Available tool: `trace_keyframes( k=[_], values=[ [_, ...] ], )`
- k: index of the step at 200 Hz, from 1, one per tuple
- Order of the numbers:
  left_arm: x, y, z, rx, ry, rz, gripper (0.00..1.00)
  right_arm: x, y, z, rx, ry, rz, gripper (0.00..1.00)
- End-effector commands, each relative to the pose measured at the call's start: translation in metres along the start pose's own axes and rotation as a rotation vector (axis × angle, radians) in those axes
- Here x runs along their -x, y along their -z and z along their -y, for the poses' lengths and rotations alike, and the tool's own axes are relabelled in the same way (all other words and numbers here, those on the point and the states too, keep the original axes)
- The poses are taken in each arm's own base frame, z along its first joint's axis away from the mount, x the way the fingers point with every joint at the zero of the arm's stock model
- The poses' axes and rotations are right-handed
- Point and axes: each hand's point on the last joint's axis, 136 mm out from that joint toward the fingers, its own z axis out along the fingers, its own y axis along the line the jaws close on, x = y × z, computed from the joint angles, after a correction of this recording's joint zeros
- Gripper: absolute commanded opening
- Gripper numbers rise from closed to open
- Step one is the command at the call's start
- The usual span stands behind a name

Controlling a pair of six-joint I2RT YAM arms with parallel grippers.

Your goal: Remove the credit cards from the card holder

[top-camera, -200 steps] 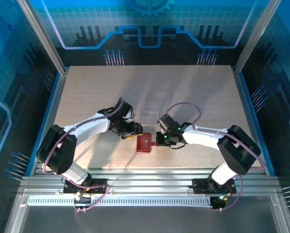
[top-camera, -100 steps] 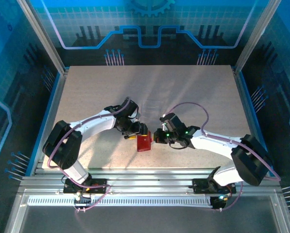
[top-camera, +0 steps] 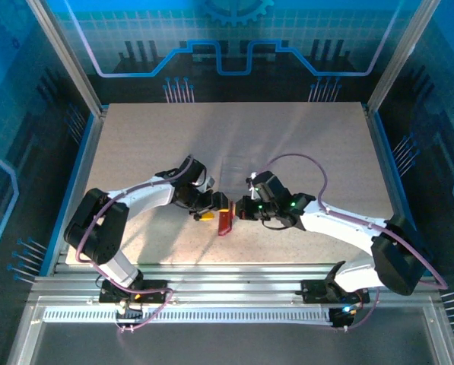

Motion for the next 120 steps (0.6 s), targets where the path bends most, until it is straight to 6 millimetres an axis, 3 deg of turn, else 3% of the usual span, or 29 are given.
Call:
trace_keyframes(
  k=[1, 32, 37, 75, 120],
  values=[
    [0.004, 0.008, 0.008, -0.099, 0.029, 0.012, 0.67, 0.005, 0.008, -0.019, 0.024, 0.026, 0.010, 0.00],
    [0.010, 0.013, 0.007, -0.169, 0.061, 0.028, 0.67, 0.001, 0.004, -0.022, 0.009, 0.039, -0.011, 0.00],
    [0.011, 0.013, 0.006, -0.176, 0.065, 0.027, 0.67, 0.009, 0.007, -0.033, 0.028, 0.046, 0.005, 0.00],
    [0.008, 0.008, -0.006, -0.181, 0.090, 0.010, 0.67, 0.011, -0.003, -0.039, 0.014, 0.068, -0.017, 0.00],
    [0.005, 0.022, -0.017, -0.170, 0.092, 0.052, 0.66, 0.012, -0.005, -0.041, -0.026, 0.126, -0.058, 0.00]
  ],
)
